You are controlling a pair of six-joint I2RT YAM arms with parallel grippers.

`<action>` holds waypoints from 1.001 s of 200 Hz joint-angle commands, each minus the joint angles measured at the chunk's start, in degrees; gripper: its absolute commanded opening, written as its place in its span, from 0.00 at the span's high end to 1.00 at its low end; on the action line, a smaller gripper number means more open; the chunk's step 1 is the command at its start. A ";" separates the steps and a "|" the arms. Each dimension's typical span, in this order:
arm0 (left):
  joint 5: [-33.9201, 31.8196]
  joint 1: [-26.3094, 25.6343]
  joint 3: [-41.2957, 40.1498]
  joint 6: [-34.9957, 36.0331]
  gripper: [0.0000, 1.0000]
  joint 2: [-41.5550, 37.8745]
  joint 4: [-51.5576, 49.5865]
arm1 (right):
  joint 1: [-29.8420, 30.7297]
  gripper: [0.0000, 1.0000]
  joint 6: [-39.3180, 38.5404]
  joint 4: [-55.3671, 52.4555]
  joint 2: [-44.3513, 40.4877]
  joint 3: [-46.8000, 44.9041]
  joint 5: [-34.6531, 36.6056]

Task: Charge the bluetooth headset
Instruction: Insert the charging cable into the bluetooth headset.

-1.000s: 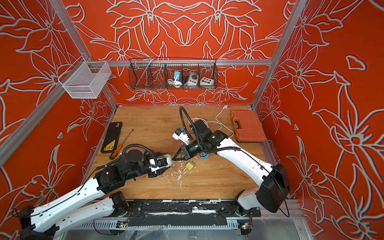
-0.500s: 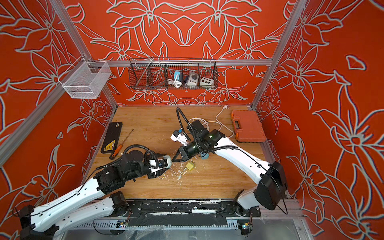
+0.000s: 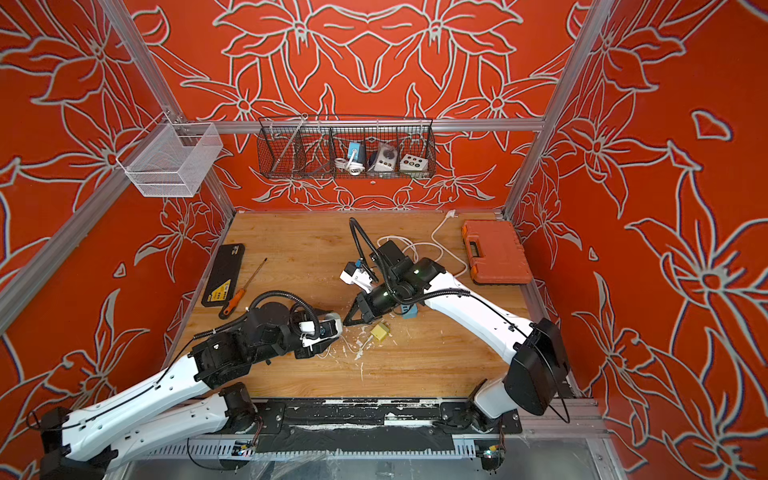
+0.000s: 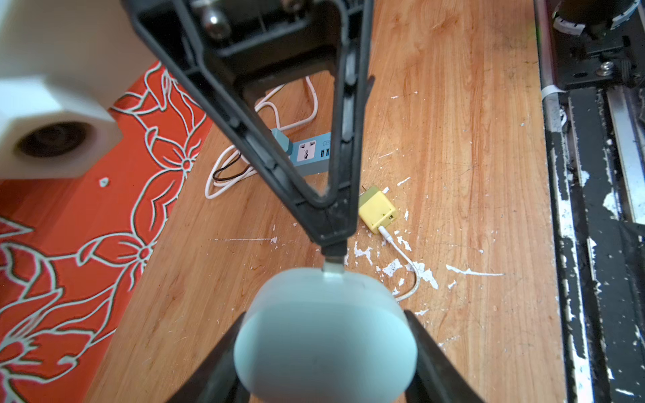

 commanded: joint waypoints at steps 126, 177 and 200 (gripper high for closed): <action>4.48 -2.08 1.03 -1.96 0.81 -1.55 7.38 | 1.16 1.00 11.72 21.40 -4.49 -8.73 5.37; 4.01 -2.08 0.68 -2.46 0.86 -2.29 8.03 | 1.09 1.00 12.01 25.29 -5.78 -10.41 2.36; 3.92 -2.06 0.42 -3.10 0.89 -3.84 8.76 | 1.12 1.00 12.72 28.23 -5.70 -11.49 -0.87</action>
